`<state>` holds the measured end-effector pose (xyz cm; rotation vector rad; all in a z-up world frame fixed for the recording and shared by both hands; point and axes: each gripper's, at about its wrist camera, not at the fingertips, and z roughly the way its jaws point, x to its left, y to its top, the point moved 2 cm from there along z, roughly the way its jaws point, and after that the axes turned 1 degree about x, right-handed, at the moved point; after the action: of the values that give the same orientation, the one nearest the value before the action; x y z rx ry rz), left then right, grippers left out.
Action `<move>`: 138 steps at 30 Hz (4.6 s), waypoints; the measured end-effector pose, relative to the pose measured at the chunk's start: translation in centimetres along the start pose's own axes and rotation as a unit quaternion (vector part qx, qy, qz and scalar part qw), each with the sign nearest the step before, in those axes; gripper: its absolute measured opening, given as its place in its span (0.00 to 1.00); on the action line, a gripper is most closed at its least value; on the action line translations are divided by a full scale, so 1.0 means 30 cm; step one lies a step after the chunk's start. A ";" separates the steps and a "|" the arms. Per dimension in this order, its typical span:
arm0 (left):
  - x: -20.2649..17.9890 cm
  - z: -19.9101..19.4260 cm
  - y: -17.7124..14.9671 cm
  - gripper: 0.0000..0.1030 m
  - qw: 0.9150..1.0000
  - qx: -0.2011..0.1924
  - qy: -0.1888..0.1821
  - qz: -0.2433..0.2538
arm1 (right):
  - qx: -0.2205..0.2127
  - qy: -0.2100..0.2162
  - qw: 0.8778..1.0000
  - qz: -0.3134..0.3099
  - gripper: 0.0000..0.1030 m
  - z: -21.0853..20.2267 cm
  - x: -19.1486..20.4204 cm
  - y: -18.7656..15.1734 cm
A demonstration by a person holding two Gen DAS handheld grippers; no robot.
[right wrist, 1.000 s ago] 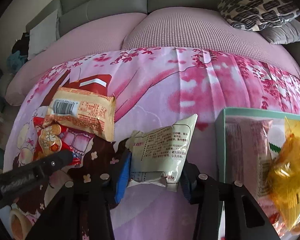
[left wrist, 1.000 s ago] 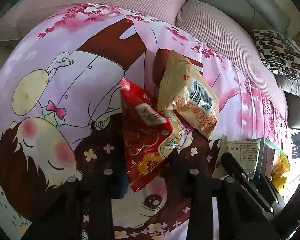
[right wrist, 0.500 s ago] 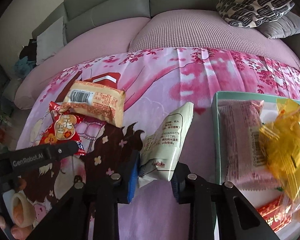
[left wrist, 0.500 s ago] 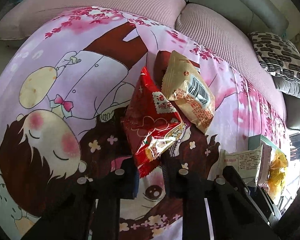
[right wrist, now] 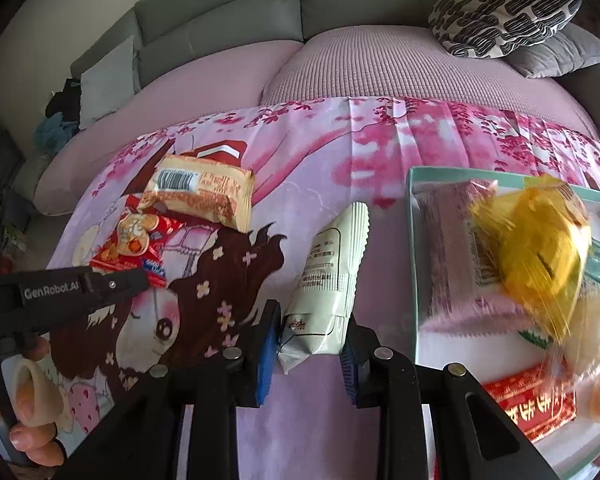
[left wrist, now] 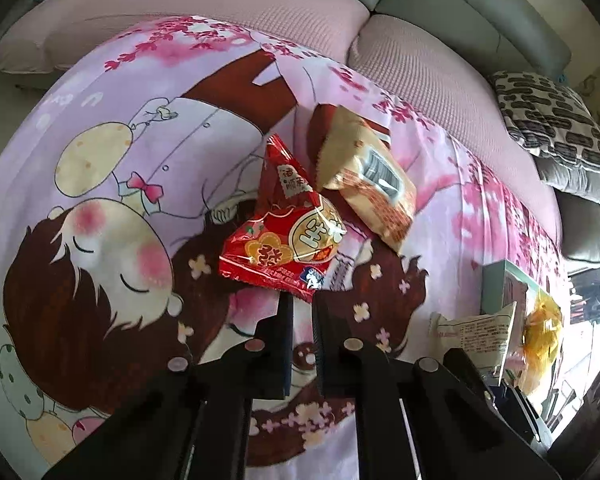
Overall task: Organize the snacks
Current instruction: 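Lift the orange-red bag with the left tool while the right tool holds the white packet, then carry both packets into the tray and open both tools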
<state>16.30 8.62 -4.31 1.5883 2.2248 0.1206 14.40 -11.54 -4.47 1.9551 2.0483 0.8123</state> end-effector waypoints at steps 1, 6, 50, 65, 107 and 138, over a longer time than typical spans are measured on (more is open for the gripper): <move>-0.007 -0.001 -0.005 0.09 1.000 0.000 0.002 0.003 | 0.000 0.002 1.000 0.002 0.28 -0.004 -0.002 -0.007; -0.028 -0.020 -0.019 0.09 1.000 -0.001 0.007 0.020 | 0.002 0.007 1.000 0.014 0.29 -0.011 -0.030 -0.023; -0.012 -0.047 0.053 0.32 0.998 -0.069 0.015 -0.005 | -0.019 0.025 0.999 0.033 0.21 -0.069 -0.059 -0.029; -0.034 -0.192 0.031 0.32 0.993 -0.114 -0.014 -0.012 | -0.071 0.058 0.995 0.045 0.21 -0.206 -0.072 0.000; -0.724 -0.067 -0.344 0.32 0.953 -0.011 -0.160 0.258 | -0.145 -0.062 0.943 0.292 0.21 -0.453 -0.797 -0.116; -0.603 -0.053 -0.261 0.85 0.973 -0.058 -0.048 0.219 | -0.115 -0.126 0.950 0.260 1.00 -0.428 -0.778 -0.108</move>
<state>13.69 -10.56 -0.27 1.9480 1.7295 0.2845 7.76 -37.27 -0.77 2.3425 1.2457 0.7953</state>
